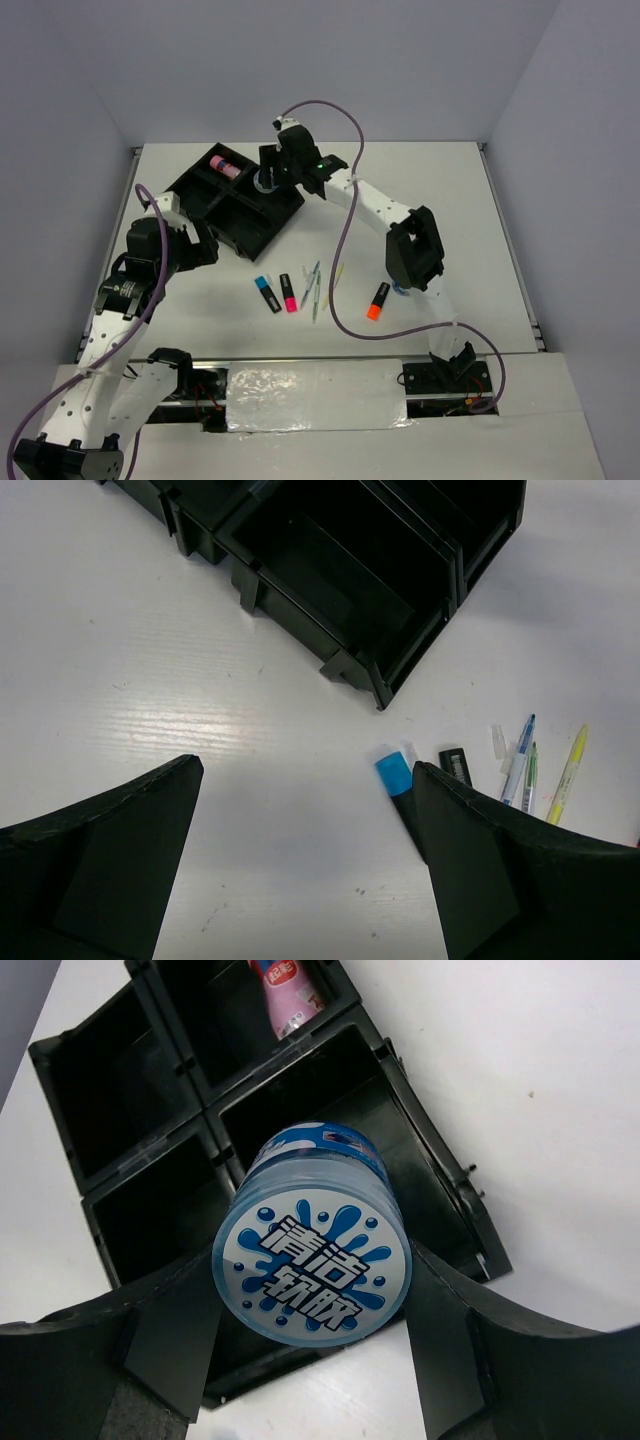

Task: Sort the stationery into containers
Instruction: Place the stationery in the storage box.

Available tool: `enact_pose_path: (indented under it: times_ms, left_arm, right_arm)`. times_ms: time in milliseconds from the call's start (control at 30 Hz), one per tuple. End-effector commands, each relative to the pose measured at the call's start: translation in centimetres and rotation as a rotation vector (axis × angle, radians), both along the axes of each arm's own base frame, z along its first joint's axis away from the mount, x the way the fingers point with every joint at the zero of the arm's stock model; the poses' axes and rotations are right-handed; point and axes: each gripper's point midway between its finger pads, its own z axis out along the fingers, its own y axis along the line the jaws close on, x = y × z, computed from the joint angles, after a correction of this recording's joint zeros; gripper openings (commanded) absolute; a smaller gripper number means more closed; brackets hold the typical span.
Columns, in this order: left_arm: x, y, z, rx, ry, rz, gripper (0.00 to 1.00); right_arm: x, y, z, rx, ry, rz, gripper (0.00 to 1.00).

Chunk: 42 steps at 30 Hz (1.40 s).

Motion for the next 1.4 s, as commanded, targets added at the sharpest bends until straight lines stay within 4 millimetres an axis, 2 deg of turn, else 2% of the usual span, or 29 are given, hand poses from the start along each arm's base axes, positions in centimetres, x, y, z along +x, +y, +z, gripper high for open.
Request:
enact_pose_path:
  times_ms: [0, 33, 67, 133, 200, 367, 600, 767, 833, 900, 933, 1000, 1067, 1100, 1133, 1167, 1267, 1367]
  left_arm:
    - [0.4, -0.1, 2.2, -0.018, -0.067, 0.003, 0.99]
    - [0.4, -0.2, 2.3, -0.018, -0.068, -0.001, 0.99]
    - [0.4, -0.2, 2.2, -0.019, -0.066, -0.002, 0.99]
    - [0.4, -0.3, 2.3, -0.020, -0.067, -0.010, 0.99]
    - [0.4, -0.4, 2.3, -0.023, -0.069, -0.014, 0.99]
    - [0.3, -0.5, 2.6, -0.026, -0.083, -0.024, 0.99]
    - [0.2, -0.8, 2.8, -0.032, -0.090, -0.041, 0.99]
    - [0.0, -0.9, 3.0, -0.034, -0.100, -0.046, 0.99]
    - [0.0, -0.9, 3.1, -0.034, -0.107, -0.048, 0.99]
    - [0.0, -1.0, 3.2, -0.035, -0.106, -0.053, 0.99]
    - [0.0, -1.0, 3.2, -0.036, -0.108, -0.054, 0.99]
    - [0.0, -1.1, 3.2, -0.036, -0.106, -0.059, 0.99]
    - [0.0, -1.1, 3.2, -0.037, -0.108, -0.062, 0.99]
    - [0.0, -1.1, 3.2, -0.037, -0.107, -0.064, 0.99]
    - [0.0, -1.2, 3.2, -0.037, -0.109, -0.066, 0.99]
    - [0.0, -1.2, 3.2, -0.038, -0.109, -0.067, 0.99]
    - [0.0, -1.2, 3.2, -0.037, -0.107, -0.071, 0.99]
    - [0.0, -1.2, 3.1, -0.038, -0.106, -0.069, 0.99]
  right_arm:
    - [2.8, 3.0, 6.2, 0.194, -0.163, -0.004, 0.25]
    - [3.3, 3.4, 7.6, 0.223, -0.180, -0.008, 0.26]
    - [3.4, 4.2, 5.4, 0.205, -0.139, 0.011, 0.26]
    - [3.7, 4.7, 4.9, 0.213, -0.131, 0.017, 0.27]
    - [3.8, 5.0, 2.8, 0.194, -0.109, 0.021, 0.28]
    - [3.5, 5.1, 1.1, 0.166, -0.099, 0.013, 0.29]
    - [3.6, 5.4, 0.1, 0.158, -0.081, 0.008, 0.32]
    - [3.7, 5.5, -2.4, 0.135, -0.049, 0.003, 0.37]
    - [3.8, 5.7, -2.6, 0.129, -0.054, 0.009, 0.40]
    - [4.0, 5.7, -2.6, 0.129, -0.060, 0.009, 0.47]
    - [4.0, 5.8, -2.6, 0.128, -0.061, 0.012, 0.55]
    - [4.0, 5.8, -2.5, 0.126, -0.066, 0.014, 0.60]
    - [3.9, 5.8, -2.4, 0.123, -0.059, 0.016, 0.72]
    - [3.9, 5.9, -2.1, 0.127, -0.061, 0.017, 0.80]
    - [3.7, 6.1, -1.9, 0.135, -0.060, 0.029, 0.97]
    - [3.6, 6.1, -1.9, 0.136, -0.059, 0.035, 1.00]
    - [3.4, 6.1, -0.8, 0.151, -0.066, 0.041, 1.00]
    - [3.1, 6.3, 1.7, 0.189, -0.088, 0.052, 1.00]
